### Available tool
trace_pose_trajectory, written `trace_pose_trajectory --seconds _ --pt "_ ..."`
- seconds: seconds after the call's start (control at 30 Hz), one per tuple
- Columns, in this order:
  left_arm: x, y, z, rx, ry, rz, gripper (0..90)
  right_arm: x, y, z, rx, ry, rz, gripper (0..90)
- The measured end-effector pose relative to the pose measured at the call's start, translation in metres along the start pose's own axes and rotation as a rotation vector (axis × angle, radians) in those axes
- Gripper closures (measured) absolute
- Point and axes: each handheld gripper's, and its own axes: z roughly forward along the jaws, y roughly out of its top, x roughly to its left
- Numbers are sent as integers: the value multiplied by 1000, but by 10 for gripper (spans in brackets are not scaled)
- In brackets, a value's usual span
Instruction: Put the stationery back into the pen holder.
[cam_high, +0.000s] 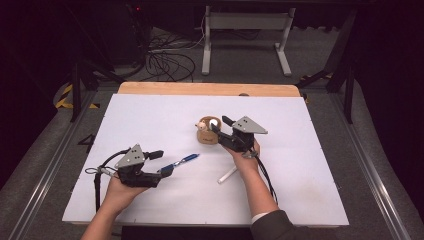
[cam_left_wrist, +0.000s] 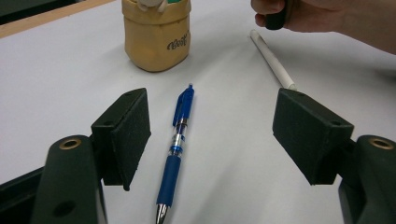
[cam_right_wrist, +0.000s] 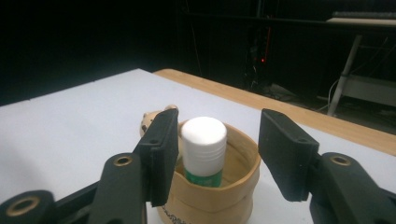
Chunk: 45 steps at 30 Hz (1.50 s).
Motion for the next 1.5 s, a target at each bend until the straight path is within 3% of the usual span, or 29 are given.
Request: trace_pose_trajectory --seconds 0.37,0.67,0.93,1.27,1.5 --pt "3 -3 1 2 2 -11 307 6 -1 -23 -25 4 -24 350" --pt "4 -4 2 19 12 1 337 8 -3 -46 -32 57 9 247" --pt "5 -5 3 31 36 -4 338 13 -1 -64 -31 71 -25 201" --pt "6 -7 3 50 51 2 352 10 2 -85 -27 114 -25 133" --pt "7 -9 7 88 64 22 381 3 2 -103 -32 98 -25 107"
